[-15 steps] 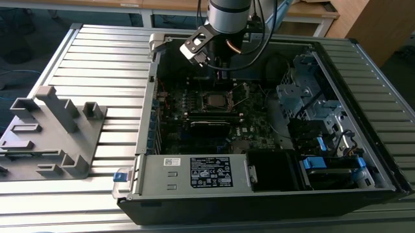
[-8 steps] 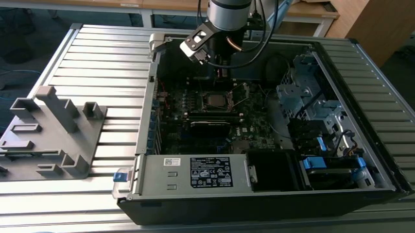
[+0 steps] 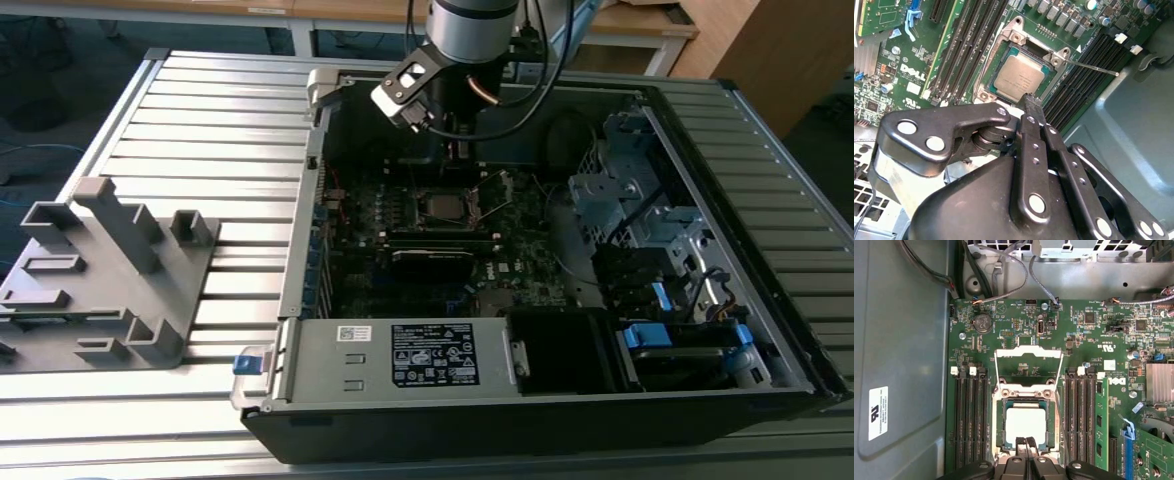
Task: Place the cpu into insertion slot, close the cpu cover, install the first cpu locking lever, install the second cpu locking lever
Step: 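Close the cpu cover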
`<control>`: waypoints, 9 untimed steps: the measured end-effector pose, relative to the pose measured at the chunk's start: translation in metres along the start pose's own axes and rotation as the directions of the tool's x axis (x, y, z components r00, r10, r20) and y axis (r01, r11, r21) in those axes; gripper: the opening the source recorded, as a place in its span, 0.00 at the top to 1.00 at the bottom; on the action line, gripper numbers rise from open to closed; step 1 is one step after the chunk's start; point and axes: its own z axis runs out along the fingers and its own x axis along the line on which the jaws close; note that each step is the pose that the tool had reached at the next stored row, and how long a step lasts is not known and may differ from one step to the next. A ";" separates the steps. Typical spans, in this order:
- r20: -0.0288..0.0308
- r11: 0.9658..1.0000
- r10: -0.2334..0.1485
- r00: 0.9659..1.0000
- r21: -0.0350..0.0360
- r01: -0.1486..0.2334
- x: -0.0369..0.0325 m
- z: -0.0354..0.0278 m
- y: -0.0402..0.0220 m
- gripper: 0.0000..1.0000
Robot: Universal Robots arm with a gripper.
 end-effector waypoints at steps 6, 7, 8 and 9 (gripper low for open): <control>0.000 1.000 0.000 1.000 0.000 0.000 0.0000 0.0001 0.0025 0.89; 0.000 1.000 0.000 1.000 0.000 0.000 0.0000 0.0001 0.0025 0.89; 0.000 1.000 0.000 1.000 0.000 0.000 0.0000 0.0002 0.0027 0.89; 0.000 1.000 0.000 1.000 0.000 0.000 0.0000 0.0001 0.0030 0.89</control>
